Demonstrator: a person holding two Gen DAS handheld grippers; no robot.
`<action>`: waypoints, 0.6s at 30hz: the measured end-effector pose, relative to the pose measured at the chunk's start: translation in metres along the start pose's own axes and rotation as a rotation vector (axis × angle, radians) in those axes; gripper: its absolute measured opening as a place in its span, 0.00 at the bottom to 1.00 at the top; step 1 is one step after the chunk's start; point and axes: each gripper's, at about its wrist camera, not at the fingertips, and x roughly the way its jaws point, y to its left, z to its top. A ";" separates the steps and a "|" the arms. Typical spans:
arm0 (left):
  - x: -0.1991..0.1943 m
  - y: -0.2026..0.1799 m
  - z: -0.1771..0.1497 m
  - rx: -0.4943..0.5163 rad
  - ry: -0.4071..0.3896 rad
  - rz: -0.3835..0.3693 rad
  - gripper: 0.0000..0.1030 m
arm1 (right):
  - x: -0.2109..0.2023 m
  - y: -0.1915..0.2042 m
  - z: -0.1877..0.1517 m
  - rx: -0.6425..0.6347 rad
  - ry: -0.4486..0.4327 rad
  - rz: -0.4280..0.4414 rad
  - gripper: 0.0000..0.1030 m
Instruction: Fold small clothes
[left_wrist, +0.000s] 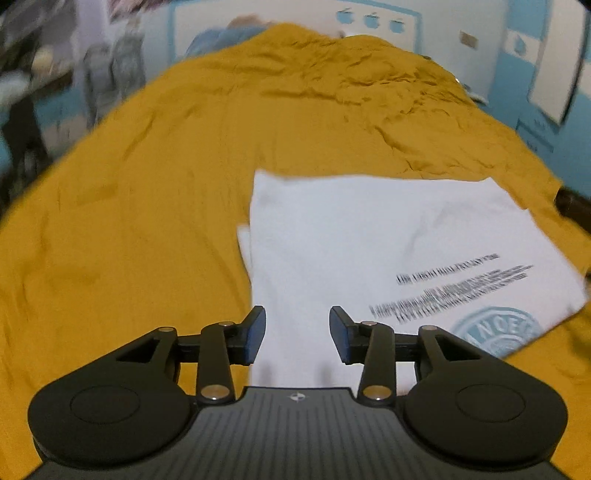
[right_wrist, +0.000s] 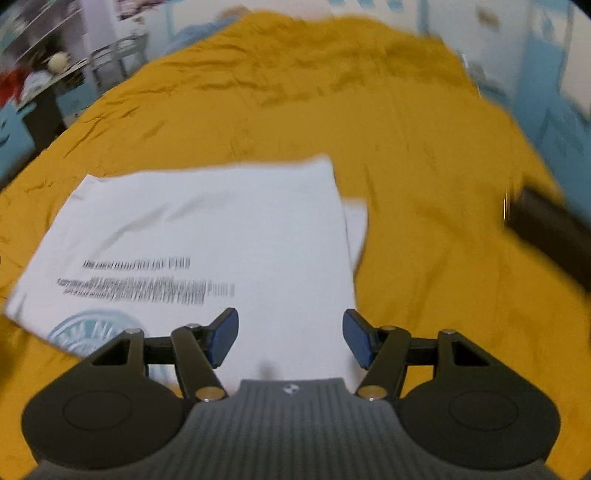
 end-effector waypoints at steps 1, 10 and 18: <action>0.001 0.007 -0.007 -0.060 0.011 -0.023 0.48 | 0.000 -0.005 -0.010 0.043 0.022 0.013 0.57; 0.031 0.052 -0.071 -0.617 0.032 -0.225 0.52 | 0.013 -0.046 -0.075 0.439 0.074 0.149 0.57; 0.064 0.068 -0.080 -0.854 -0.062 -0.260 0.50 | 0.036 -0.076 -0.099 0.773 -0.013 0.248 0.54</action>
